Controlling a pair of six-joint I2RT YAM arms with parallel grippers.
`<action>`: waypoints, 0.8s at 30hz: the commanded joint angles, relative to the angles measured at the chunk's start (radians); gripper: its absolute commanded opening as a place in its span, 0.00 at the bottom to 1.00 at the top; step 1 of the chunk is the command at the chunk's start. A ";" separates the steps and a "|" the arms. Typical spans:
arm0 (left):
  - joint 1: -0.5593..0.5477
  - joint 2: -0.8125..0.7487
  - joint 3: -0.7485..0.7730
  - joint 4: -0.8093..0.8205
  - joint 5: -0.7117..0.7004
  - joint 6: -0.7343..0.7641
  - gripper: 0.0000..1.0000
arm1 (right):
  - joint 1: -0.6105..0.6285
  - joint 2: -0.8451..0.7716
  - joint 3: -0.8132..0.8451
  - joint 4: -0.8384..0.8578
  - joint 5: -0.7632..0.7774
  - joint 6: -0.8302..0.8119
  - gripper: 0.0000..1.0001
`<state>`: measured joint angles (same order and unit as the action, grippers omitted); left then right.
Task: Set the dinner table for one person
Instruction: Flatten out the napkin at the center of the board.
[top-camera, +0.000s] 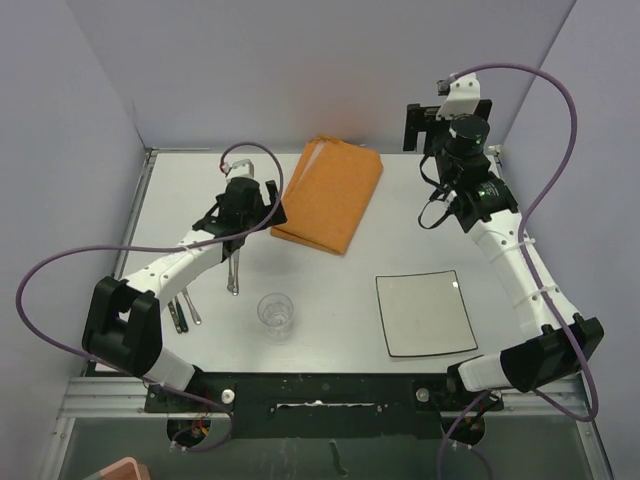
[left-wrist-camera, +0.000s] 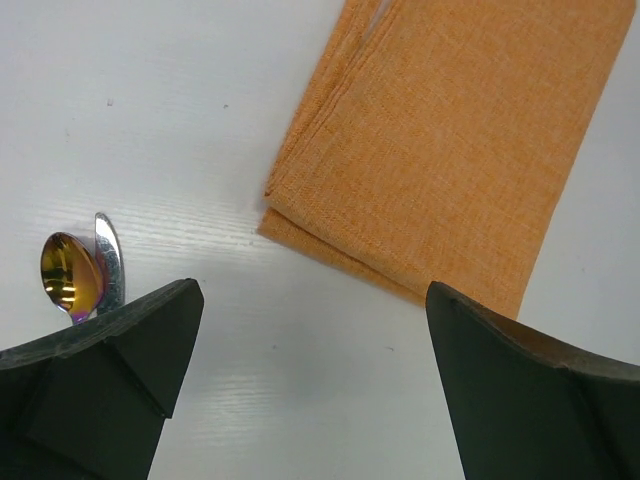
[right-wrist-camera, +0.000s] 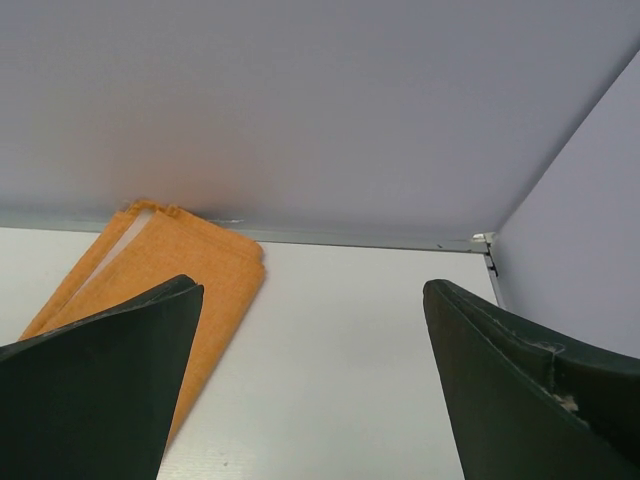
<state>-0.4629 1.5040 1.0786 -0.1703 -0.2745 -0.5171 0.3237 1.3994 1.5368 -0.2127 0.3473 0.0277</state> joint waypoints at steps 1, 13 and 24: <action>0.032 0.010 0.020 0.088 0.091 -0.158 0.96 | -0.008 -0.042 -0.009 0.092 0.031 -0.047 0.98; 0.109 0.164 0.038 0.250 0.343 -0.368 0.92 | -0.005 -0.050 -0.052 0.117 0.038 -0.052 0.98; 0.134 0.238 0.015 0.261 0.313 -0.393 0.92 | -0.005 -0.061 -0.090 0.115 0.050 -0.052 0.98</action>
<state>-0.3454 1.7111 1.0866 0.0277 0.0422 -0.8890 0.3195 1.3808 1.4548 -0.1574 0.3679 -0.0196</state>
